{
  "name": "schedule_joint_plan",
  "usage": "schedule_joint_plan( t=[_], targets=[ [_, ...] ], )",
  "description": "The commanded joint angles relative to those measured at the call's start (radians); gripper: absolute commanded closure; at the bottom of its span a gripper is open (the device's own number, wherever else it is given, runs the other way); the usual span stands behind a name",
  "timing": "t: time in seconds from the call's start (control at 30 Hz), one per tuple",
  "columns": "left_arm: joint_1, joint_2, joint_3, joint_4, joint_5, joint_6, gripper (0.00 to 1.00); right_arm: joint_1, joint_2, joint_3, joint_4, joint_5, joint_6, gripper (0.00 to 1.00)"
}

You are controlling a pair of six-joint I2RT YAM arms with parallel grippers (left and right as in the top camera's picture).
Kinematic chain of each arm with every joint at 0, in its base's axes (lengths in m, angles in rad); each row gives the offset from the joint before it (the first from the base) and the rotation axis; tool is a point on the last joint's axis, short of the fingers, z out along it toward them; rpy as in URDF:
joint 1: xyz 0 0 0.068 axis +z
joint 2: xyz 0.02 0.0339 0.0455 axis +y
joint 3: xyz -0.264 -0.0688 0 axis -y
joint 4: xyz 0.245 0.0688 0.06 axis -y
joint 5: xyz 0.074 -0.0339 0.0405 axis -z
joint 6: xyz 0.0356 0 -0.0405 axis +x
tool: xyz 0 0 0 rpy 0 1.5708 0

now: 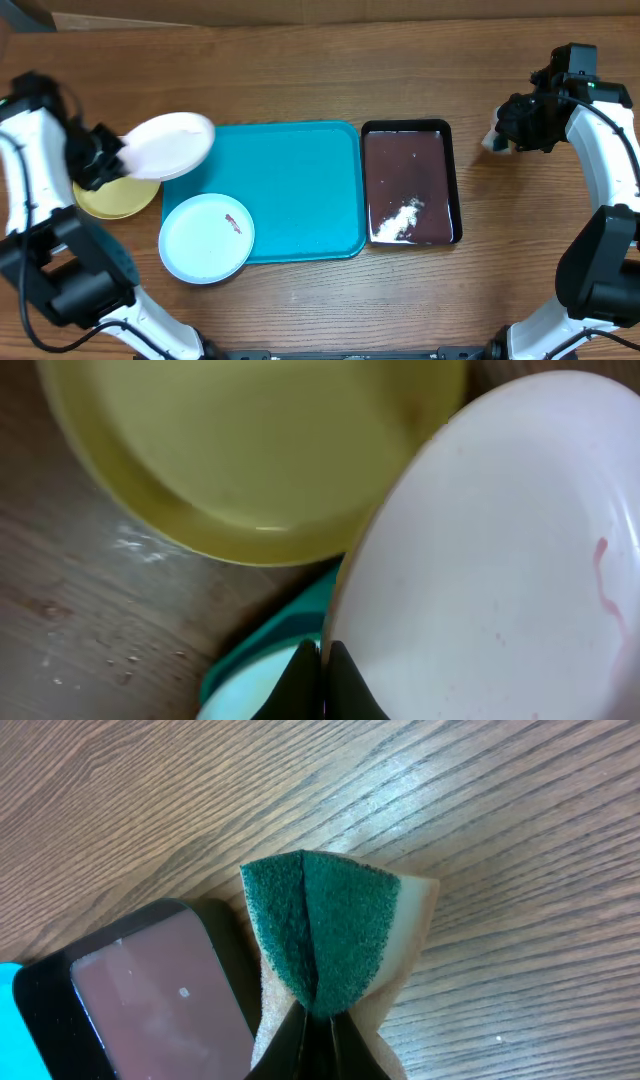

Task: Clean dirty plates on tray and stack at the side
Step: 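Swing the white plate left and lower it onto the yellow plate, then release the white plate on the stack and raise the left gripper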

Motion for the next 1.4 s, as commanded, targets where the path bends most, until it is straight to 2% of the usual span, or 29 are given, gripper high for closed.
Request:
schedule_joint_plan(
  t=[0.0, 0.2, 0.4, 0.47, 0.5, 0.57, 0.6, 0.63, 0.83, 0.93, 1.07, 1.13, 1.23, 1.37],
  targets=[
    [0.103, 0.0, -0.016, 0.006, -0.013, -0.013, 0.96, 0.005, -0.001, -0.002, 0.006, -0.006, 0.002, 0.96],
    [0.201, 0.0, -0.018, 0.018, -0.111, -0.006, 0.96, 0.005, -0.001, -0.002, 0.006, -0.006, 0.002, 0.96],
    [0.207, 0.0, -0.018, 0.041, -0.141, -0.006, 0.96, 0.005, -0.001, -0.002, 0.006, -0.011, 0.002, 0.96],
    [0.204, 0.0, -0.018, 0.042, -0.142, -0.006, 0.92, 0.005, -0.001, -0.002, 0.006, -0.023, 0.002, 0.96],
    [0.203, 0.0, -0.018, 0.042, -0.141, -0.006, 0.84, 0.005, -0.001, -0.002, 0.006, -0.027, 0.002, 0.96],
    [0.203, 0.0, -0.018, 0.042, -0.14, -0.006, 0.41, 0.005, -0.001, -0.002, 0.006, -0.032, 0.002, 0.96],
    [0.203, 0.0, -0.018, 0.042, -0.137, -0.006, 0.09, 0.005, -0.001, -0.002, 0.006, -0.032, 0.002, 0.96],
    [0.202, 0.0, -0.018, 0.037, -0.13, -0.001, 0.0, 0.005, -0.001, -0.002, 0.006, -0.032, 0.002, 0.96],
    [0.196, 0.0, -0.018, -0.06, 0.066, 0.026, 0.02, 0.005, -0.001, -0.002, 0.005, -0.032, 0.002, 0.96],
    [0.176, 0.0, -0.018, -0.107, 0.105, 0.055, 0.04, 0.005, -0.001, -0.002, 0.005, -0.032, 0.002, 0.96],
    [0.126, 0.0, -0.019, -0.107, 0.056, 0.062, 0.03, 0.005, -0.001, -0.002, 0.002, -0.032, 0.002, 0.96],
    [0.093, 0.0, -0.028, -0.095, -0.074, 0.024, 0.03, 0.005, -0.001, -0.002, -0.005, -0.032, 0.002, 0.96],
    [0.061, 0.0, -0.068, -0.07, -0.195, -0.059, 0.12, 0.005, -0.001, -0.002, -0.016, -0.032, 0.002, 0.96],
    [0.056, 0.0, -0.186, 0.047, -0.191, -0.071, 0.18, 0.005, -0.001, -0.002, -0.015, -0.032, 0.002, 0.96]
  ],
)
